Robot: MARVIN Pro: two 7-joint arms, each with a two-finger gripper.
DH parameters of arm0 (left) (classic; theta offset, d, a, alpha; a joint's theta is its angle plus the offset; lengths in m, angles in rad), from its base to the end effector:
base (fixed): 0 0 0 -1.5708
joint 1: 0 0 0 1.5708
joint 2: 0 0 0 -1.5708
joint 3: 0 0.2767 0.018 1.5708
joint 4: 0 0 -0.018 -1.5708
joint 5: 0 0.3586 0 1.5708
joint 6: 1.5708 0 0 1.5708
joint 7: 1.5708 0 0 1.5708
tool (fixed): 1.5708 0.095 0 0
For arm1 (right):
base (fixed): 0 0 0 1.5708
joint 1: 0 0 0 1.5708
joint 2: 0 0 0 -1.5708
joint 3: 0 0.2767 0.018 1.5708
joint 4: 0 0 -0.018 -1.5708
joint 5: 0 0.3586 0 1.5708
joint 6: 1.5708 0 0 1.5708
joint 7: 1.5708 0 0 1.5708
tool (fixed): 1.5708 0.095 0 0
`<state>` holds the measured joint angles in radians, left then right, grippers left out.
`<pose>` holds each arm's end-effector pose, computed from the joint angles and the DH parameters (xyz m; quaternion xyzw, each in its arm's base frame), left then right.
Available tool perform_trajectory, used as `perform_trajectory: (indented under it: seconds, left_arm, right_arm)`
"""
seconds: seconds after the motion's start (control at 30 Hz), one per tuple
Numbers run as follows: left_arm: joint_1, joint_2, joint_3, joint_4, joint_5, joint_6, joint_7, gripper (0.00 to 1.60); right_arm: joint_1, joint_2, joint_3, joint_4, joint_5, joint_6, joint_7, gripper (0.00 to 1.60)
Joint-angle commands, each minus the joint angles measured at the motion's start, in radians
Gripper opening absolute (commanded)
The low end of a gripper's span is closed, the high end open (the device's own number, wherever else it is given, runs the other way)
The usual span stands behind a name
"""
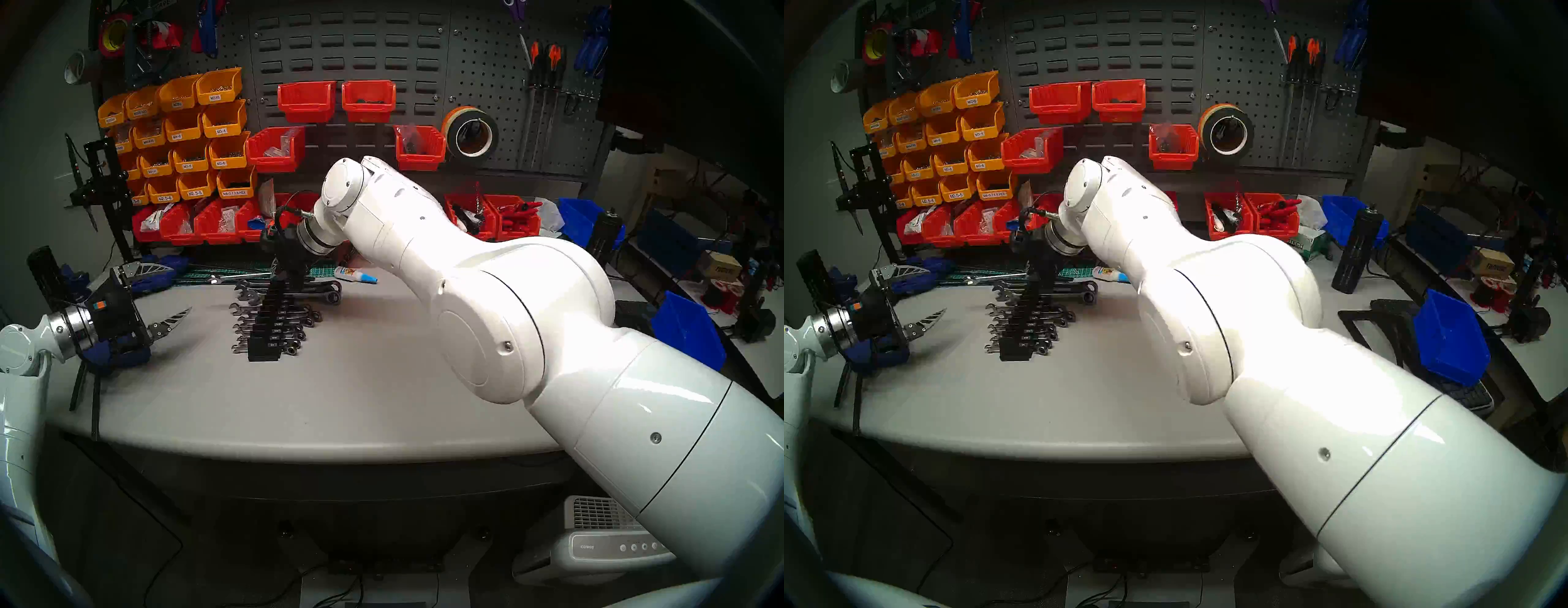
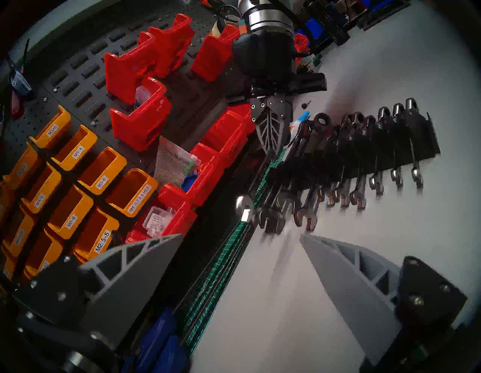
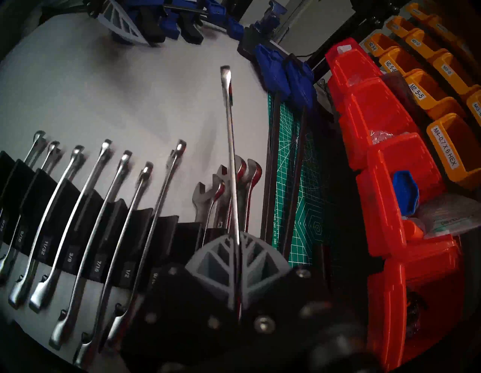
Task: Put the wrenches on the table into the correct slot in the case
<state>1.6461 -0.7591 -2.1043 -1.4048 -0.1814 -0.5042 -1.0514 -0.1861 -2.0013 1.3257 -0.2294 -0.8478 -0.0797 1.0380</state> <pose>0.3870 0.3347 -0.1472 -0.5754 0.5038 -0.6376 0.0922 0.5940 0.3462 -0.0907 -0.5006 -0.7673 -0.3915 0.0852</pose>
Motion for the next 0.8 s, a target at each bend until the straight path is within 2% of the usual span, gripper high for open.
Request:
perform_trajectory:
  seconds: [0.0, 0.43, 0.77]
  left_arm:
    - [-0.022, 0.012, -0.019, -0.013, -0.013, 0.001, 0.007, 1.60]
    - [-0.022, 0.012, -0.019, -0.013, -0.015, 0.002, 0.007, 1.60]
    - [-0.022, 0.012, -0.020, -0.014, -0.017, 0.003, 0.006, 1.60]
  right_arm:
    - [0.069, -0.006, 0.007, -0.008, 0.006, -0.008, -0.020, 0.00]
    - [0.097, -0.006, 0.020, 0.019, 0.017, -0.039, 0.029, 0.00]
    - [0.108, 0.001, 0.023, 0.044, 0.013, -0.035, 0.077, 0.00]
